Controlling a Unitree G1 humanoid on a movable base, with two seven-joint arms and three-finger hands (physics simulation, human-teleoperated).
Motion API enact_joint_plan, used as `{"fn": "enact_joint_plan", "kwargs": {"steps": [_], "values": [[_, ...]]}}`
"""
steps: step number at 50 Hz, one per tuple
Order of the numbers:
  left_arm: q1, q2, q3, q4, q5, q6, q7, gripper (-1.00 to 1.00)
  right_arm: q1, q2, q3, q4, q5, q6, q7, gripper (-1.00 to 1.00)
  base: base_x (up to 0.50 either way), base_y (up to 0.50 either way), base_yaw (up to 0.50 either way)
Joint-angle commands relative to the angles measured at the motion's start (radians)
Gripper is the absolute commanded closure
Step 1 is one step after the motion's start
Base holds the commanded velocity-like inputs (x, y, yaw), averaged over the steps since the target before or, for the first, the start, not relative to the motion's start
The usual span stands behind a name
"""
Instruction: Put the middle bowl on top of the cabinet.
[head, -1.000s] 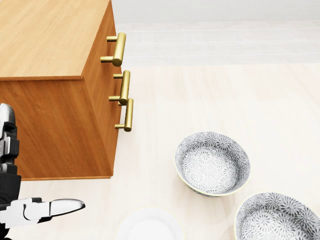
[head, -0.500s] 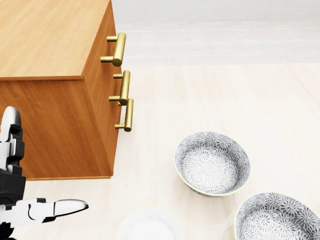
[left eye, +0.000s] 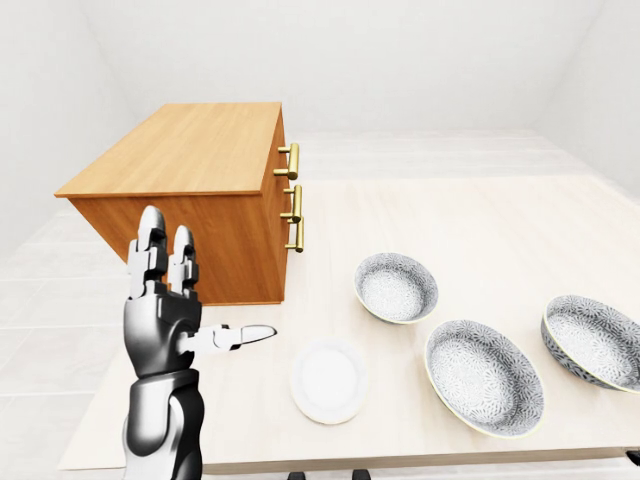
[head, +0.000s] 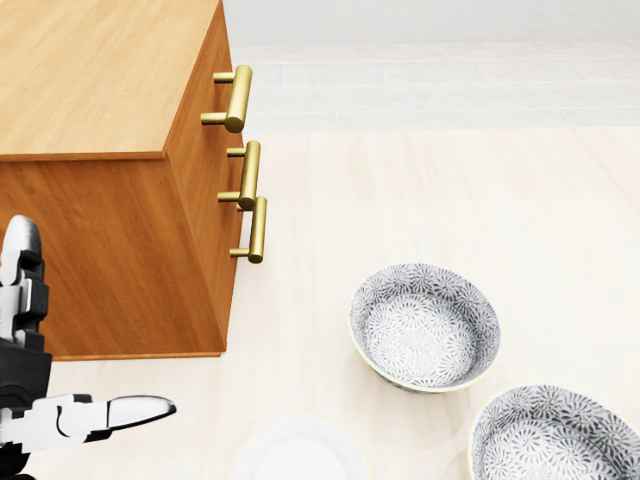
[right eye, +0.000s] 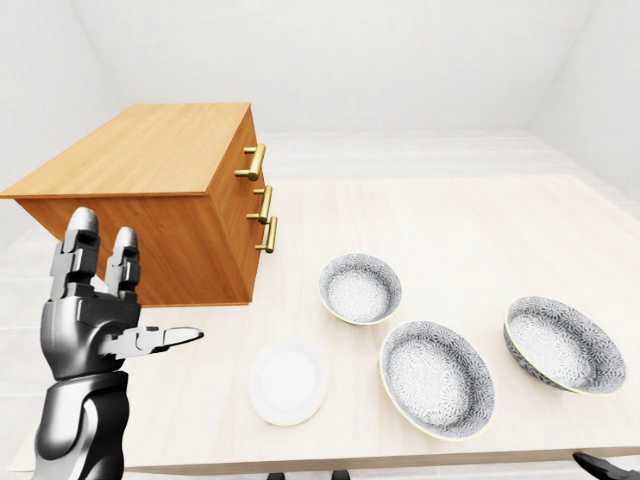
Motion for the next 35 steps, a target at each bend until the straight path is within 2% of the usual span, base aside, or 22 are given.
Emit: {"fn": "enact_joint_plan", "kwargs": {"steps": [1,13,14,17,19,25,28,35], "values": [[0.003,0.002,-0.007,0.013,0.01,0.0,-0.003,-1.0,0.011,-0.028,0.053,0.074,-0.17,0.0,-0.17,-1.0,0.0,0.0,0.0],[0.014,0.001,-0.018,0.005,0.017,0.0,-0.01,-1.0,0.011,-0.083,0.141,0.174,-0.32,0.0,-0.302,-1.0,0.0,0.0,0.0],[0.015,0.001,-0.018,0.007,0.019,0.0,-0.011,-1.0,0.015,-0.087,0.147,0.179,-0.292,0.0,-0.274,-1.0,0.0,0.0,0.0],[0.014,0.001,-0.019,0.007,0.019,0.0,-0.012,-1.0,0.013,-0.11,0.149,0.209,-0.314,0.0,-0.3,-1.0,0.0,0.0,0.0],[0.012,0.001,-0.019,0.006,0.022,0.0,-0.011,-1.0,0.017,-0.124,0.142,0.227,-0.266,0.0,-0.259,-1.0,0.0,0.0,0.0],[0.026,0.0,-0.033,-0.006,0.03,0.0,-0.017,-1.0,0.014,-0.176,0.146,0.33,-0.277,0.0,-0.305,-1.0,0.0,0.0,0.0],[0.024,0.0,-0.031,0.001,0.027,0.0,-0.018,-1.0,0.016,-0.19,0.152,0.351,-0.211,0.0,-0.241,-1.0,0.0,0.0,0.0],[0.029,-0.001,-0.038,0.0,0.032,0.0,-0.02,-1.0,0.002,-0.242,0.22,0.461,-0.269,0.0,-0.294,-1.0,0.0,0.0,0.0]]}}
